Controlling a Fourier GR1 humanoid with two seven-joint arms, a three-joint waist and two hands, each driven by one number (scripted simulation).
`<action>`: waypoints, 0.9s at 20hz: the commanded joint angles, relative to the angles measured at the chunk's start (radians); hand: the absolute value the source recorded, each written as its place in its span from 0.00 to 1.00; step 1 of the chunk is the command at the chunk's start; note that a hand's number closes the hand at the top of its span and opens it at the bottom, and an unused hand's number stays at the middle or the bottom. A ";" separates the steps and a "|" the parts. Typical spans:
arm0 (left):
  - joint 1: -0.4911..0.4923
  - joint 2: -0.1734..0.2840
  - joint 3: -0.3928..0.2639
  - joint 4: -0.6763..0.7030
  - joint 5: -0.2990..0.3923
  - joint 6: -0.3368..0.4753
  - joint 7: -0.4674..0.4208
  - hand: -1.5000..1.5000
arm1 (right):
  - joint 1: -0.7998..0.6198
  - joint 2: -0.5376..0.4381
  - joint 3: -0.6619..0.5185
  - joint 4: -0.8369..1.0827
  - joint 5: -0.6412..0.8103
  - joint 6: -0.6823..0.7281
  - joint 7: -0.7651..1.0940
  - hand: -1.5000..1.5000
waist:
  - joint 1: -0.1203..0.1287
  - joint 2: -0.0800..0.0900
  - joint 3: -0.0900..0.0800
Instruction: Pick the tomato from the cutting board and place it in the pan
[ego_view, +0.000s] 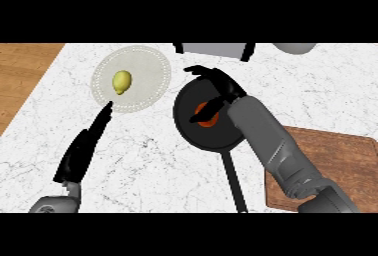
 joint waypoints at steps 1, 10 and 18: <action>0.014 0.000 0.007 -0.025 0.003 0.006 0.014 0.50 | 0.002 0.000 -0.070 -0.013 -0.117 -0.073 -0.054 0.00 | -0.019 -0.006 0.000; 0.043 0.005 0.030 -0.020 -0.009 0.031 -0.014 0.50 | -0.050 -0.065 -0.222 0.054 -0.231 -0.164 -0.031 0.00 | -0.078 -0.003 -0.001; 0.030 0.008 0.053 -0.014 0.009 0.025 0.013 0.50 | -0.007 -0.323 -0.254 0.069 -0.242 0.045 -0.166 0.00 | -0.088 0.001 0.001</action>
